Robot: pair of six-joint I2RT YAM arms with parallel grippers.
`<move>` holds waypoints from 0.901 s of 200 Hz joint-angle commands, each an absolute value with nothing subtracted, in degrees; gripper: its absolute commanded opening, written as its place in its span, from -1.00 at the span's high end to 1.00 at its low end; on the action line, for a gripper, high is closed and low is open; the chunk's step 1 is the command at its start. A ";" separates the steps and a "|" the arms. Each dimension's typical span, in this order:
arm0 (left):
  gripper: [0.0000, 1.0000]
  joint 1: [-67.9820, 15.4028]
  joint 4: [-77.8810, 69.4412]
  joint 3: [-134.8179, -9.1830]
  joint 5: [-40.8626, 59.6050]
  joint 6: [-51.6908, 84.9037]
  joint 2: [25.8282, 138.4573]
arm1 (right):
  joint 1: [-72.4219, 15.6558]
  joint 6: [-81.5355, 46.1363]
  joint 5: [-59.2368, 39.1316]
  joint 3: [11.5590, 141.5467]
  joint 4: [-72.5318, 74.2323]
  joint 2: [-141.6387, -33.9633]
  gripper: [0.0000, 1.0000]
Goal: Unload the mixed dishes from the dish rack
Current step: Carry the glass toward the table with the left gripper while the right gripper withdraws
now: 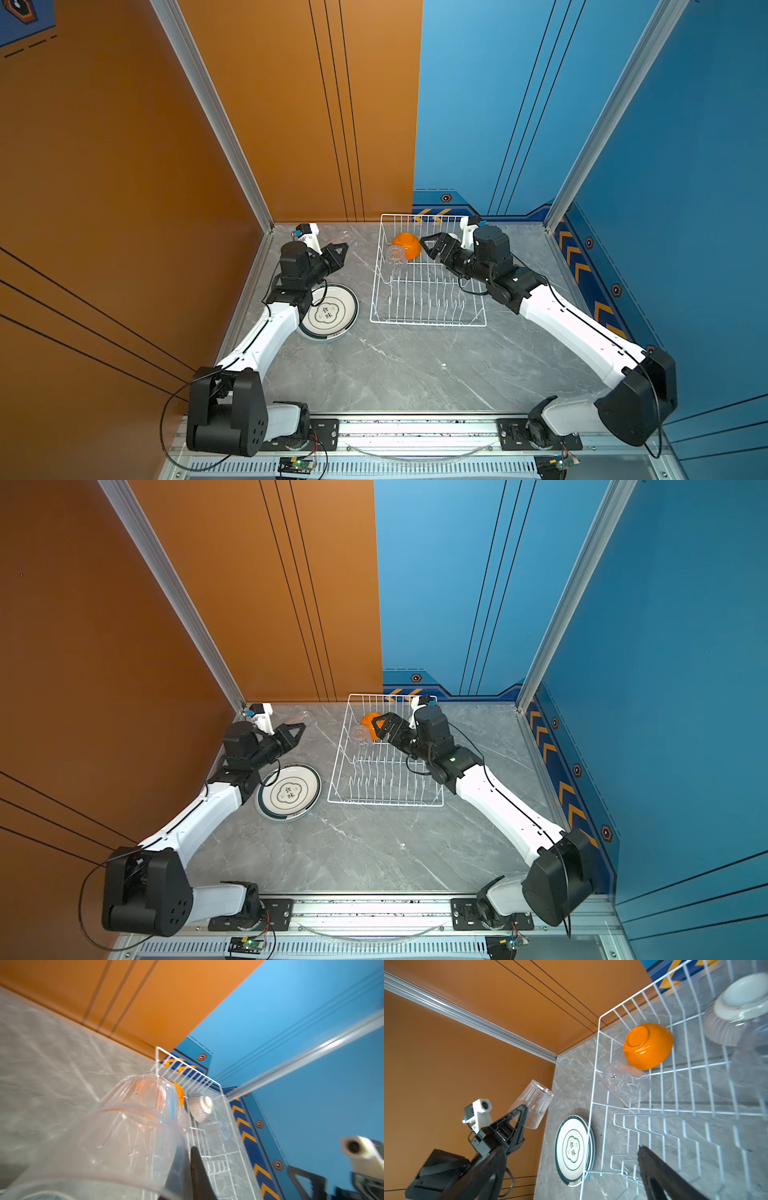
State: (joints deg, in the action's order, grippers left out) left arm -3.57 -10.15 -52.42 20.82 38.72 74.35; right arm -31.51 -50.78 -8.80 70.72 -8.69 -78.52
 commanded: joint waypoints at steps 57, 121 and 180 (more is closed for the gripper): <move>1.00 1.90 36.38 -76.06 1.63 13.43 84.21 | -30.24 -38.81 1.15 67.17 -21.88 -72.93 -1.00; 1.00 3.07 47.84 -92.32 -3.42 9.64 97.78 | -29.76 -34.58 0.45 65.37 -24.74 -72.99 -1.00; 1.00 4.04 52.57 -100.36 -0.95 9.03 109.15 | -29.79 -34.40 0.79 62.42 -24.65 -74.43 -1.00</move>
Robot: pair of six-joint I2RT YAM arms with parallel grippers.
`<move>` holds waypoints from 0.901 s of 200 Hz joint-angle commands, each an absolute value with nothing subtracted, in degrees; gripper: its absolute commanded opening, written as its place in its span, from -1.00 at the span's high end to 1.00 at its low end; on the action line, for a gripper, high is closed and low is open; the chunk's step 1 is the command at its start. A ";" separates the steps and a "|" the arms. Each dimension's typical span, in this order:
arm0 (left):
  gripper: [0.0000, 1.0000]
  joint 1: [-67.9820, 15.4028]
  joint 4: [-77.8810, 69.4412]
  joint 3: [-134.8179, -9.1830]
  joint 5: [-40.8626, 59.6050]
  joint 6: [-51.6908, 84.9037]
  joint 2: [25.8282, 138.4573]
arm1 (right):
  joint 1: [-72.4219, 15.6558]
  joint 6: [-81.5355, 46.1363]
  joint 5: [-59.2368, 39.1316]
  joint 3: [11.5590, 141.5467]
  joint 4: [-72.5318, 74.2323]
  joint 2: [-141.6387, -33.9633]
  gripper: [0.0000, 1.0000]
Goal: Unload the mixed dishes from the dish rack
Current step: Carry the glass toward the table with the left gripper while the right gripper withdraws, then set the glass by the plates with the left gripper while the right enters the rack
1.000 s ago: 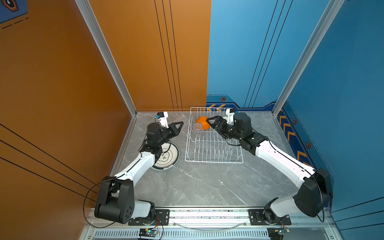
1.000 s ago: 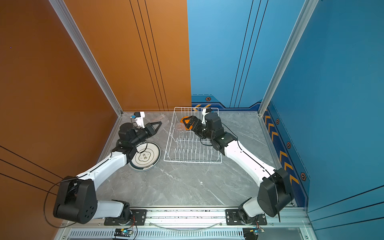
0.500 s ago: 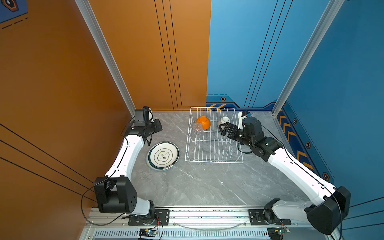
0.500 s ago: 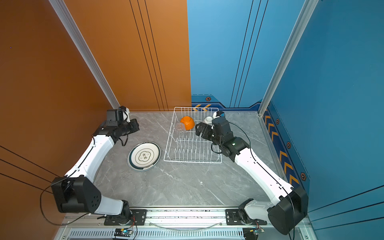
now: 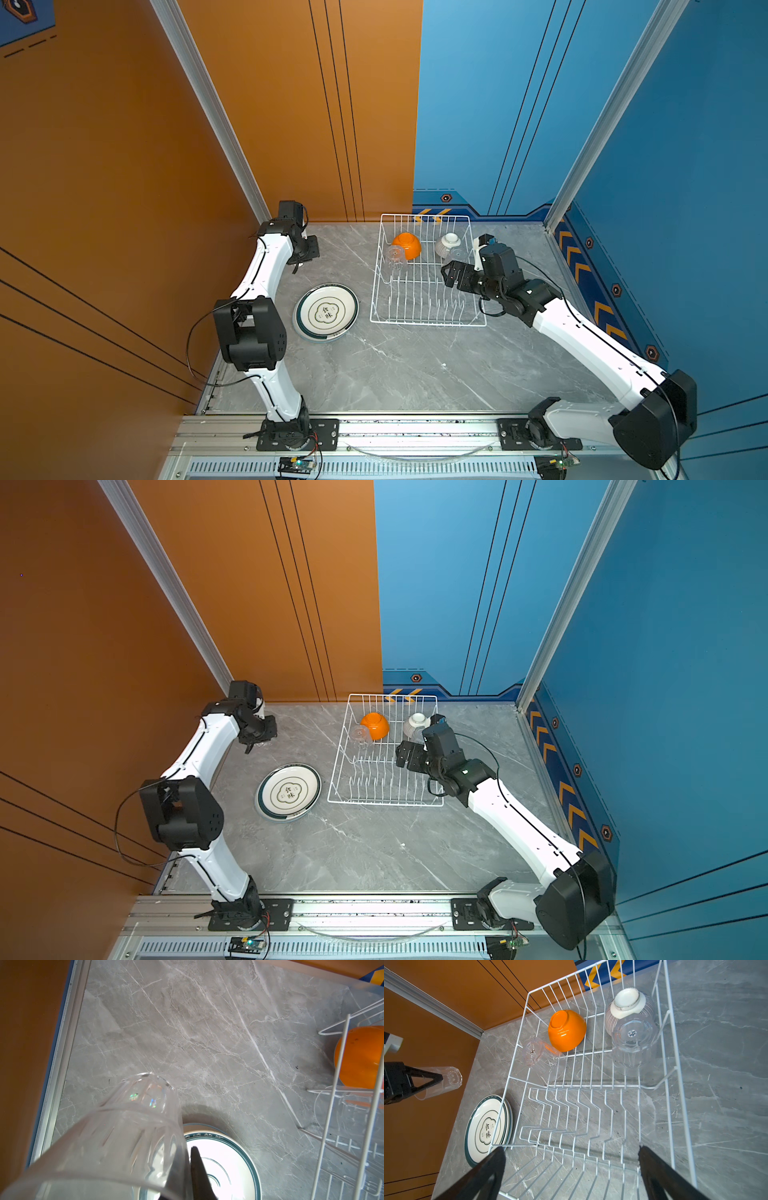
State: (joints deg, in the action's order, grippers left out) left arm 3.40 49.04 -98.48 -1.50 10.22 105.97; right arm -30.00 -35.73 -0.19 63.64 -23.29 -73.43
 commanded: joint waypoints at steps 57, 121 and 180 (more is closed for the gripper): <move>1.00 4.67 53.43 -102.36 -0.52 8.99 113.92 | -30.85 -34.54 0.31 62.05 -24.63 -76.91 -1.00; 0.73 4.44 54.49 -103.71 -0.06 9.05 115.69 | -31.09 -35.32 -6.84 64.64 -24.61 -82.16 -1.00; -0.19 3.34 54.49 -103.46 0.83 8.70 113.95 | -33.18 -36.47 -5.85 65.84 -24.61 -84.29 -1.00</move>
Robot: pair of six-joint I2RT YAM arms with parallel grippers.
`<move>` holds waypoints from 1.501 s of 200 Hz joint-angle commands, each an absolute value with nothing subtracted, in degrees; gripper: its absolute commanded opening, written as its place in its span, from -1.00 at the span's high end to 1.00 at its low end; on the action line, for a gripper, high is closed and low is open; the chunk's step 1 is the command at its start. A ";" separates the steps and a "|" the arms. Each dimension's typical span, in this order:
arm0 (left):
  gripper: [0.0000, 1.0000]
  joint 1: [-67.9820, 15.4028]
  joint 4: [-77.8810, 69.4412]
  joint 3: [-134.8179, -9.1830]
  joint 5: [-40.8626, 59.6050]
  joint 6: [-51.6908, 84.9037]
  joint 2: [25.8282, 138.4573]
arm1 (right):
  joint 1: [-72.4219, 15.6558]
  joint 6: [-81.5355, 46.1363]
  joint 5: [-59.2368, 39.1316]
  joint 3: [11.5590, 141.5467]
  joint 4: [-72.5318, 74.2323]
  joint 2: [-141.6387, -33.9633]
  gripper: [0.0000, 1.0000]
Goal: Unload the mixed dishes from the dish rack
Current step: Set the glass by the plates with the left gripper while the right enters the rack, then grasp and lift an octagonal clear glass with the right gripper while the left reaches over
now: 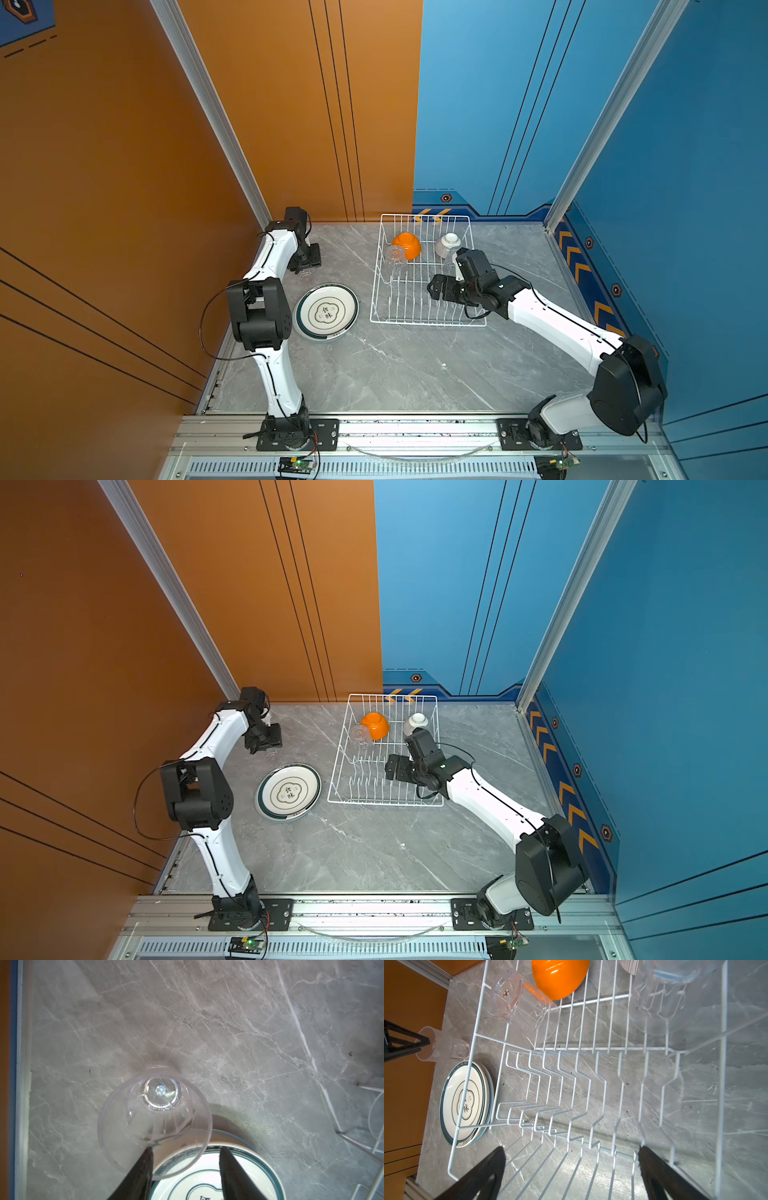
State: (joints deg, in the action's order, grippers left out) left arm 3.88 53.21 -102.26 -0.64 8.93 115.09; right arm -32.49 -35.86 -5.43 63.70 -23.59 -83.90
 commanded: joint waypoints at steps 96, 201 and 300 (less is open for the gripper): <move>-0.96 -0.01 45.53 -87.52 7.71 14.42 85.90 | -34.65 -31.97 -3.78 76.37 -24.79 -93.39 -1.00; -0.96 -1.96 33.05 -55.11 12.60 22.75 53.47 | -36.77 -22.09 3.39 102.44 -24.70 -120.74 -1.00; -0.96 -1.63 32.96 -53.12 10.10 20.82 51.65 | -37.68 -20.96 8.97 111.27 -19.03 -130.64 -1.00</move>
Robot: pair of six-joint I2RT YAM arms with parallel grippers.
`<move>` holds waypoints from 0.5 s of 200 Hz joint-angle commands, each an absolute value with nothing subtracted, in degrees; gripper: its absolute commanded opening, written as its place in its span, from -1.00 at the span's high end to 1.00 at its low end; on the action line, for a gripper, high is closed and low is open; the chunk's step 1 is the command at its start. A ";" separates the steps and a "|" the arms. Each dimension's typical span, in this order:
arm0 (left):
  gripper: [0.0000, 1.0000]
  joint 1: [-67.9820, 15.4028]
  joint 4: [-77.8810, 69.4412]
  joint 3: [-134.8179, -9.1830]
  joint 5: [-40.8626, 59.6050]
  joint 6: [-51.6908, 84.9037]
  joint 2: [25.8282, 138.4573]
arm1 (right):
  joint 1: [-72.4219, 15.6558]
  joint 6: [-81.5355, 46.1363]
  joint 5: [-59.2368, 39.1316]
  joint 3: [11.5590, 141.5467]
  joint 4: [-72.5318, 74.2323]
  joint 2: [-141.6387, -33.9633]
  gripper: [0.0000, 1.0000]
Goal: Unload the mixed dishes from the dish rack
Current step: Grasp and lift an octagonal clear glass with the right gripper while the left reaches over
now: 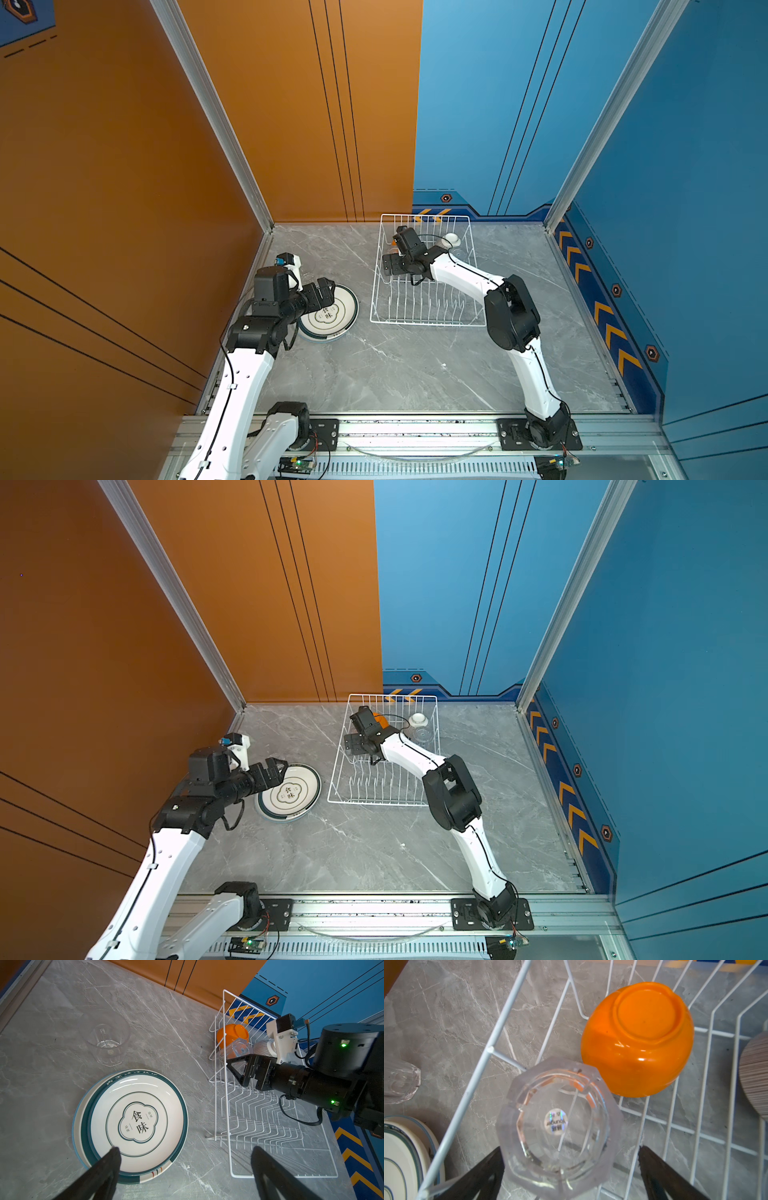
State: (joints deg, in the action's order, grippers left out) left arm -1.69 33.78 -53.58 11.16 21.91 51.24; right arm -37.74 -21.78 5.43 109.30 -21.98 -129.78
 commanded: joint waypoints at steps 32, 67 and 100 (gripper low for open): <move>-0.96 -1.58 32.89 -52.89 8.82 20.51 53.00 | -36.87 -22.03 8.32 111.77 -17.24 -132.14 -1.00; -0.96 -1.66 32.62 -53.10 8.27 20.99 55.34 | -35.99 -22.46 6.85 113.27 -16.79 -133.76 -0.82; -0.96 -1.76 32.01 -53.48 8.89 21.86 57.16 | -35.51 -22.68 6.64 113.21 -16.93 -134.00 -0.74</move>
State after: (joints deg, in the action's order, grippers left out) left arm -1.69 33.36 -53.58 9.43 21.74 56.42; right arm -36.12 -22.09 6.28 112.05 -17.28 -133.40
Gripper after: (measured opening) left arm 0.981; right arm 0.885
